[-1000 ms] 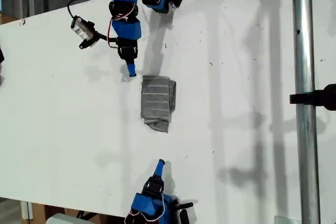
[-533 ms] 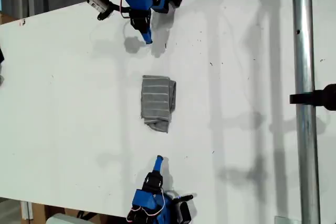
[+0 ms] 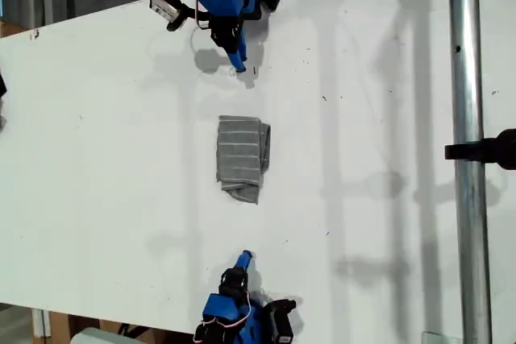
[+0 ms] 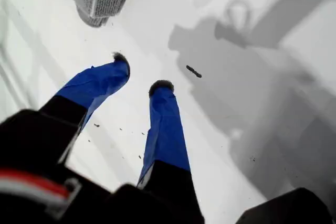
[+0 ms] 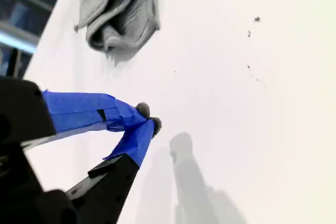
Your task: Grasp corners of a towel and fold twice.
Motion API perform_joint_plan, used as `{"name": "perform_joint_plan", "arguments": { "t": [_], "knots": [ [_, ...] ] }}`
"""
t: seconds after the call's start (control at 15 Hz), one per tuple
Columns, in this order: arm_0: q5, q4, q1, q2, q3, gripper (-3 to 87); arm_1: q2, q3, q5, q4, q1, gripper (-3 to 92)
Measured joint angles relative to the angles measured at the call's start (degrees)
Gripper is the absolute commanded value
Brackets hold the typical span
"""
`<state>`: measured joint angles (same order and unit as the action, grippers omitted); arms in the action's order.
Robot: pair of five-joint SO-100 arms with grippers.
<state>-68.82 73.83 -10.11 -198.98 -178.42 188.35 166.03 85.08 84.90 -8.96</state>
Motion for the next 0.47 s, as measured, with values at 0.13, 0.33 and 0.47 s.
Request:
{"name": "perform_joint_plan", "arguments": {
  "t": [0.13,0.33,0.47],
  "knots": [
    [10.46,0.0,0.35,0.0,0.0,-2.4,0.0,0.0,0.0,0.0,-0.09,13.9],
    [13.97,0.0,0.35,0.0,0.0,-2.4,0.0,0.0,0.0,0.09,-0.09,13.9],
    [13.97,0.0,0.35,0.0,0.0,-2.4,0.0,0.0,0.0,0.09,-0.09,13.9]
  ]
}}
